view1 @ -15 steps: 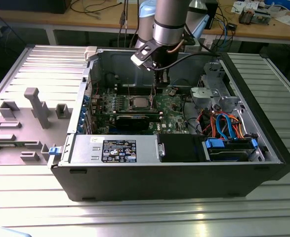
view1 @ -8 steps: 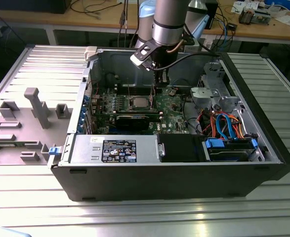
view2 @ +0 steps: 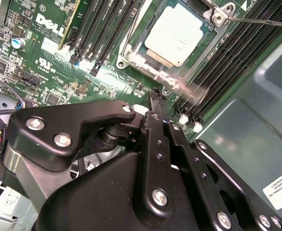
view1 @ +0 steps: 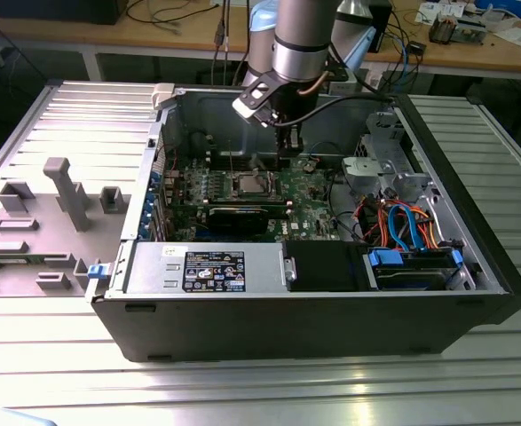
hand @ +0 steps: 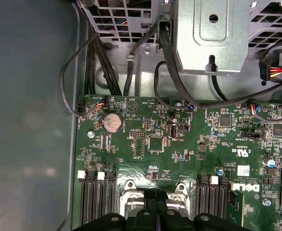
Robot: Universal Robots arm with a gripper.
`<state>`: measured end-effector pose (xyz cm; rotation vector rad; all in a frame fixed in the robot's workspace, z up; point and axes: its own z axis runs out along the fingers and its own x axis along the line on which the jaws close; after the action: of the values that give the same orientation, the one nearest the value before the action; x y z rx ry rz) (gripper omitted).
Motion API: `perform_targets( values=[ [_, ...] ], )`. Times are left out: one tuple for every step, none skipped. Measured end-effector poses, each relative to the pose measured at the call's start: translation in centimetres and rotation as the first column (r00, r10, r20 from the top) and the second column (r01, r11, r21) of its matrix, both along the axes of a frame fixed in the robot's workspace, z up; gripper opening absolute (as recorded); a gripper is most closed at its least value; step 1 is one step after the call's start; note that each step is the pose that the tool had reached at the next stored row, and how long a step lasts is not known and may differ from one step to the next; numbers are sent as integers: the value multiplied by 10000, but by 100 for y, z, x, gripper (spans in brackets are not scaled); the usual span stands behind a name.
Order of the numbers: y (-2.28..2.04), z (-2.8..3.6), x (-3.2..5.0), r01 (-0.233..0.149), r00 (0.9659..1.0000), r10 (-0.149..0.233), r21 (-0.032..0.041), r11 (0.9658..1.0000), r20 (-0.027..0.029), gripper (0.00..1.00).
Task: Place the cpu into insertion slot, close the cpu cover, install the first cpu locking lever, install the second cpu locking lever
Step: 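Close the cpu cover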
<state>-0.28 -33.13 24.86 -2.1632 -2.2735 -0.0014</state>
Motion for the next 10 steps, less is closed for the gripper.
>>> perform_targets(
  values=[
    [0,0,-3,-1,10000,1,0,10000,0,11],
    [0,0,-6,0,10000,0,0,10000,0,11],
    [0,0,-11,0,10000,0,0,10000,0,11],
    [0,0,-14,0,10000,0,0,10000,0,11],
    [0,-1,-16,0,10000,0,0,10000,0,11],
    [0,-1,-21,0,10000,0,0,10000,0,11],
    [0,-1,-30,0,10000,0,0,10000,0,11],
    [0,-2,-39,-1,10000,1,1,10000,1,11],
    [-1,-2,-47,-1,10000,1,3,10000,1,11],
    [-2,-4,-57,-1,10000,1,4,10000,2,11]
  ],
)
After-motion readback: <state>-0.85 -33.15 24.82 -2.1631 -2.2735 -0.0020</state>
